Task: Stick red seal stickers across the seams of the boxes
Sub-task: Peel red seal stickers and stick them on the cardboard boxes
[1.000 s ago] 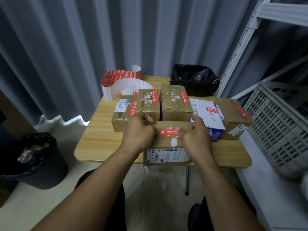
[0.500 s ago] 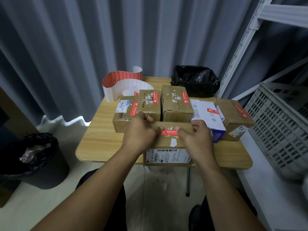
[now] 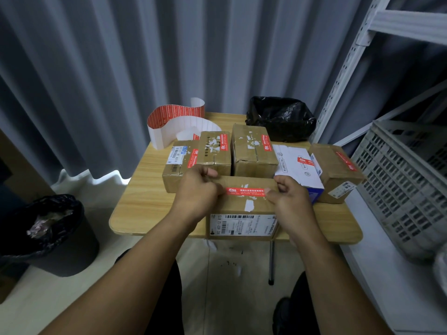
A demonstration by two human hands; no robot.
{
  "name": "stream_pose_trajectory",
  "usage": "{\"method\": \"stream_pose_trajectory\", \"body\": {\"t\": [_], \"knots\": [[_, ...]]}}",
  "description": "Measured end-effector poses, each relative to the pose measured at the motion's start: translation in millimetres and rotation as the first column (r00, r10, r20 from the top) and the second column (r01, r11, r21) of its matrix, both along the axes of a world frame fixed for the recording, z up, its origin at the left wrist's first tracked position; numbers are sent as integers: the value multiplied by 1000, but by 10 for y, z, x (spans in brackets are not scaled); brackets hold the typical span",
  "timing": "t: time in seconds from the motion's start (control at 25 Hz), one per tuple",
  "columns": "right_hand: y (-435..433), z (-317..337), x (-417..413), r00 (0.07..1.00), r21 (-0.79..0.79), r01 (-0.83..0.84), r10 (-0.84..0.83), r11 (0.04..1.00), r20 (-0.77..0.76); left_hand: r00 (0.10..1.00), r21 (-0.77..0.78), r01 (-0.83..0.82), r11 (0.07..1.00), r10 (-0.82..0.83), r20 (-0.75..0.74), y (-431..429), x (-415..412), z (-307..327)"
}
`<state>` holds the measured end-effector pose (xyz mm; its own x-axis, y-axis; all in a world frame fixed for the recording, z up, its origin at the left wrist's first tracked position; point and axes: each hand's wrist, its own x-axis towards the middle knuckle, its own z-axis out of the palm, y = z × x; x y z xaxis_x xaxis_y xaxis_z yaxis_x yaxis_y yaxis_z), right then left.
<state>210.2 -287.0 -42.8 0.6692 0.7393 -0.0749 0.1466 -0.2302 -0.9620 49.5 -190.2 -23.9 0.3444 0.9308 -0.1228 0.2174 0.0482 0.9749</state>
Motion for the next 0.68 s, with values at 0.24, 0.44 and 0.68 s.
{"method": "stream_pose_trajectory", "body": {"t": [0.24,0.44,0.68], "knots": [[-37,60,-10,1000,-20,15,-15,1000,-12,995,-24,89,996,-88,39,-36,-227,30],[-108,76,-27,998,-124,24,-16,992,65,897,8,405,914,-395,-199,-48,-339,50],[-108,567,-129,979,-94,-28,46,995,197,862,105,435,895,-380,-336,-38,-463,331]]}}
